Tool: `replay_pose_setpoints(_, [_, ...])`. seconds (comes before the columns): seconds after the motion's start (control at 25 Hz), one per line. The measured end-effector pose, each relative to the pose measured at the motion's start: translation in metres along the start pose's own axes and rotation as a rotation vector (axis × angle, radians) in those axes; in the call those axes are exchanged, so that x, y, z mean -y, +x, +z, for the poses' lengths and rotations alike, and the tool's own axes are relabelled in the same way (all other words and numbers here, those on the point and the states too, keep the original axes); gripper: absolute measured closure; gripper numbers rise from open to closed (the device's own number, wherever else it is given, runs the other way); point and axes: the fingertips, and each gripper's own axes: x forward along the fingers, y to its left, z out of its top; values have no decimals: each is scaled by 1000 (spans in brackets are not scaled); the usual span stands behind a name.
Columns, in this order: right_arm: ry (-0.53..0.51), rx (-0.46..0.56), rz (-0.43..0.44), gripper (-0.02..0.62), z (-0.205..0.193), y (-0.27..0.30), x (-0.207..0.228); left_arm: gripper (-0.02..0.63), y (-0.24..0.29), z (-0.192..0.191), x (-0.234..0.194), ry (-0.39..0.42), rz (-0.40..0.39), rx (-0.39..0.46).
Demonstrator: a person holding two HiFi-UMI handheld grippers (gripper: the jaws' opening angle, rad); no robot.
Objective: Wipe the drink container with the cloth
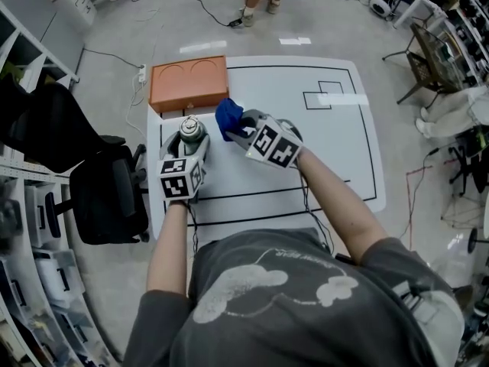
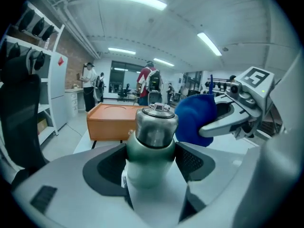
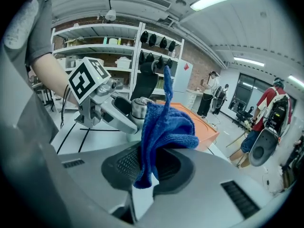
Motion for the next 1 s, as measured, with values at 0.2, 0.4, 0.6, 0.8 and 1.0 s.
replay_pose_setpoints(0.2, [-38, 23, 14, 551, 26, 9, 4, 284, -3, -1, 1, 119, -205, -42])
replay_pose_setpoints(0.4, [-97, 55, 97, 551, 52, 25, -6, 284, -7, -3, 1, 236, -398, -88])
replay_pose_setpoints(0.6, [-145, -6, 146, 551, 48, 45, -12, 284, -11, -3, 2, 339, -567, -122])
replay_pose_setpoints(0.8, [-128, -16, 210, 552, 44, 56, -15, 284, -14, -3, 1, 416, -697, -143])
replay_pose_setpoints(1.0, [-82, -58, 242, 552, 28, 67, -15, 284, -15, -6, -1, 490, -814, -161])
